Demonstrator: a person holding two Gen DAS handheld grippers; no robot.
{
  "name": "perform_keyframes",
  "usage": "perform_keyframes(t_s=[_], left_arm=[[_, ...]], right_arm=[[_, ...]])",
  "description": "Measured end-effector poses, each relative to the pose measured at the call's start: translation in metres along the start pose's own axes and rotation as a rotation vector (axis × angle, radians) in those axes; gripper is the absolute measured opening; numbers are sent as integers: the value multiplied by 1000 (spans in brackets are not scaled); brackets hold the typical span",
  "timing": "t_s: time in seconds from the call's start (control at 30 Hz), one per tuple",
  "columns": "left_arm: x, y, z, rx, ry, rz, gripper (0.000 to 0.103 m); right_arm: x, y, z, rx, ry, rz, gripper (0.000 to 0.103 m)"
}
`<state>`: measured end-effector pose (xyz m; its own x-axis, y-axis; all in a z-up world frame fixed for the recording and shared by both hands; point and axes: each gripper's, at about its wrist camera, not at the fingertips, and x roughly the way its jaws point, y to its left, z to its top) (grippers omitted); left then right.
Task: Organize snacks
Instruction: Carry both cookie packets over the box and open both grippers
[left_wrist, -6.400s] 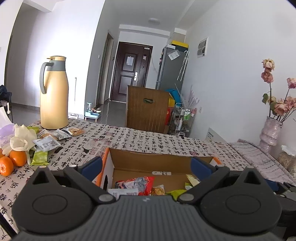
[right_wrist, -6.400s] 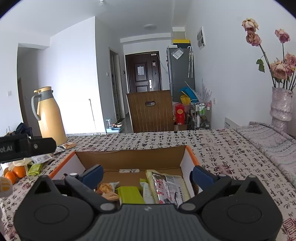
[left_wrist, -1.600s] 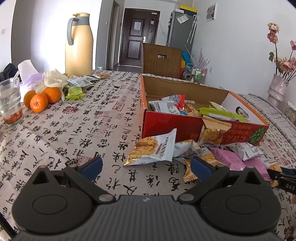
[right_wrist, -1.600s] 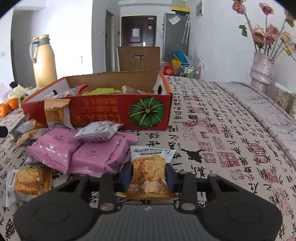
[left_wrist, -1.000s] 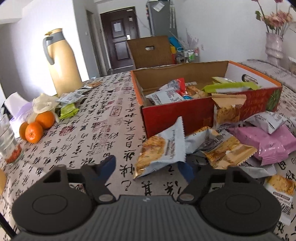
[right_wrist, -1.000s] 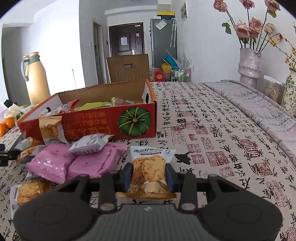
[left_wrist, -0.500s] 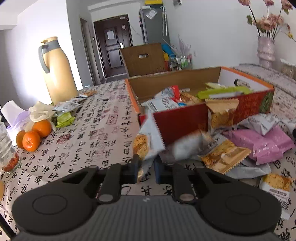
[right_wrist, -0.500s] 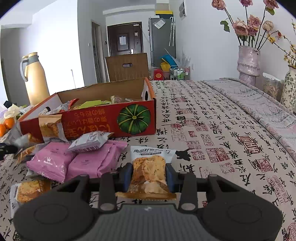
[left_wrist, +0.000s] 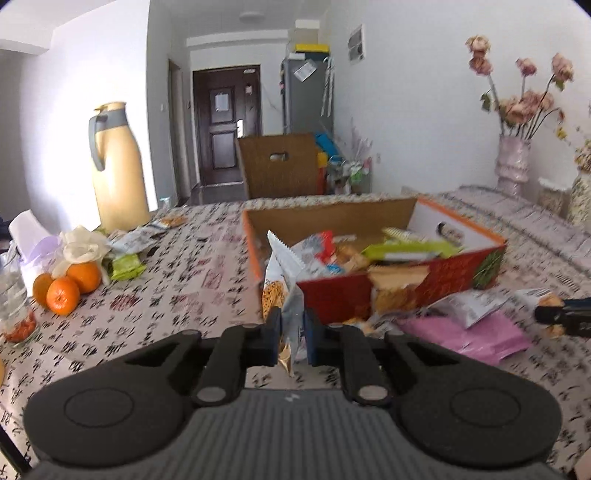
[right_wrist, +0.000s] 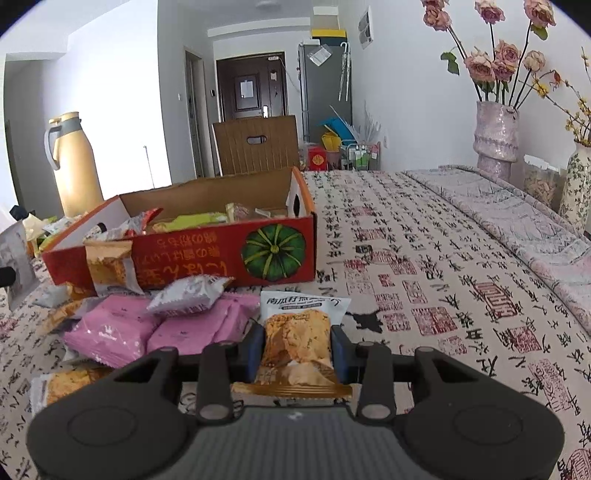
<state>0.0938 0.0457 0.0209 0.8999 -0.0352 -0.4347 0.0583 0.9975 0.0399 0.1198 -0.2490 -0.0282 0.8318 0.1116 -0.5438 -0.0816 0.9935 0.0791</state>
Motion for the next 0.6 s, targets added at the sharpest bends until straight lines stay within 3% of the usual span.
perform_keyframes(t_s=[0.6], left_arm=[[11, -40, 59, -36, -140, -101, 13]], right_arm=[[6, 35, 65, -34, -154, 95, 37]])
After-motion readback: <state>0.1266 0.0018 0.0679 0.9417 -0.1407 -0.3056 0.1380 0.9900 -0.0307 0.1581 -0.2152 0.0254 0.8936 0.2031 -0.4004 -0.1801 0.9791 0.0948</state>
